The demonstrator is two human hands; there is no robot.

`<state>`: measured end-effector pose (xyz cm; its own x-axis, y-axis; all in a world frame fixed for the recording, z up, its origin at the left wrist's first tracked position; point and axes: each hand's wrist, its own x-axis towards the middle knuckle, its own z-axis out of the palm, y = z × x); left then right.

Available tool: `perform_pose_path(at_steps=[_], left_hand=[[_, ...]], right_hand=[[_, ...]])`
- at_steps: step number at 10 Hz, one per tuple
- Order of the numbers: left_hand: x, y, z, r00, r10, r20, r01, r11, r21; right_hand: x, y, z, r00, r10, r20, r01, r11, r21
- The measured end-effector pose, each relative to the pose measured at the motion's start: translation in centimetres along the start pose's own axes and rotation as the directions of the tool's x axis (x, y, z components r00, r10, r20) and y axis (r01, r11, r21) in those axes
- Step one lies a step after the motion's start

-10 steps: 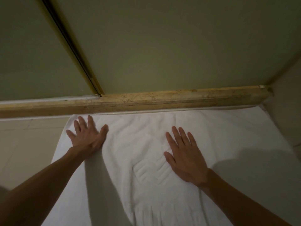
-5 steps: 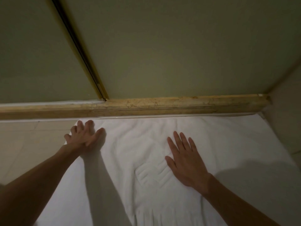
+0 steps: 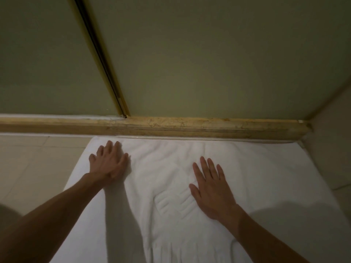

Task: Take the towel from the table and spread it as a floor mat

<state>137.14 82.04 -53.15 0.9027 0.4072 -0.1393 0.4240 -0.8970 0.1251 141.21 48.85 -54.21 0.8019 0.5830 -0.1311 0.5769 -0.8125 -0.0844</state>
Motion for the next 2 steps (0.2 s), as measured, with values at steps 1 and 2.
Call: perform_pose_path(at_steps=[1, 2], left_hand=[[-1.3, 0.7, -0.3, 0.999, 0.021, 0.030, -0.023, 0.998, 0.057], [-2.4, 2.5, -2.7, 0.998, 0.060, -0.015, -0.059, 0.997, 0.058]], right_hand=[[0.3, -0.2, -0.7, 0.998, 0.002, 0.058, -0.001, 1.000, -0.006], [0.8, -0.7, -2.9, 0.996, -0.013, 0.086, 0.015, 1.000, -0.024]])
